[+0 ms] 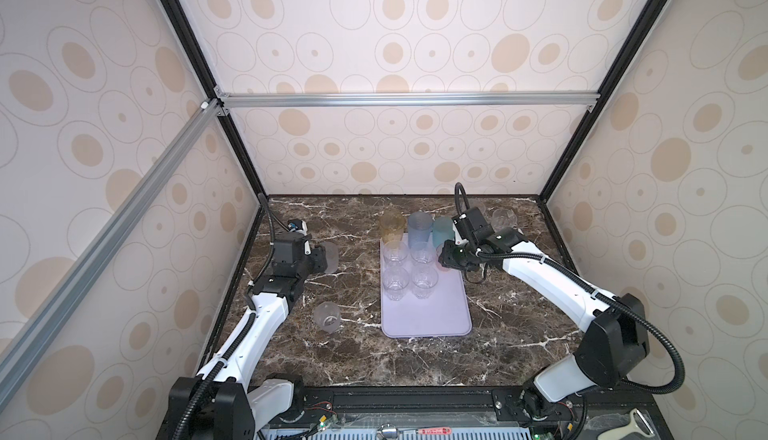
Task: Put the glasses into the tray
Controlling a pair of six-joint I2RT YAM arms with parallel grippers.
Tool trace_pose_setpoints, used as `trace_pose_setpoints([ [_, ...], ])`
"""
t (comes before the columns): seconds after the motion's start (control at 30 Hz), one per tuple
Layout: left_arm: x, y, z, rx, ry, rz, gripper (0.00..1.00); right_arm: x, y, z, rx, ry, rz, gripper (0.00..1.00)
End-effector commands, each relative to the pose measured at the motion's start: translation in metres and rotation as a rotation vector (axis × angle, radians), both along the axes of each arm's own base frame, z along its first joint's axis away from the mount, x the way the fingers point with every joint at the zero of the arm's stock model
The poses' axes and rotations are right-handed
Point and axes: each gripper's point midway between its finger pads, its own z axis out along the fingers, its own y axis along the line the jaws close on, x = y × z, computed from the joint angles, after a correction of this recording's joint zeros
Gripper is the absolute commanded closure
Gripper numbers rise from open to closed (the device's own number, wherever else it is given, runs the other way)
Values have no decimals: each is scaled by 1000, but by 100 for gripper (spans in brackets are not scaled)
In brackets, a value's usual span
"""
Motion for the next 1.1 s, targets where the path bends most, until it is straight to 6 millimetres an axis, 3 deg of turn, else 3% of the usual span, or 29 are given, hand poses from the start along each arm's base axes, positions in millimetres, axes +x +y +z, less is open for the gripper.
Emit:
trace_pose_setpoints([
  [0.0,-6,3,-6,-39,25,30,44,-5,6,-1,33,11,7,63],
  [0.1,-14,10,-12,-47,37,85,42,-9,24,0,61,15,50,63],
  [0.3,-22,11,-17,-53,32,90,41,-27,81,8,19,-1,196,62],
  [0.57,-30,26,-14,16,0,134,34,-61,194,-4,65,45,411,60],
  [0.77,-28,34,-10,19,-18,168,28,-86,261,-23,94,100,521,60],
  [1.07,-37,52,-4,45,-52,242,27,-112,290,-54,20,148,615,60],
])
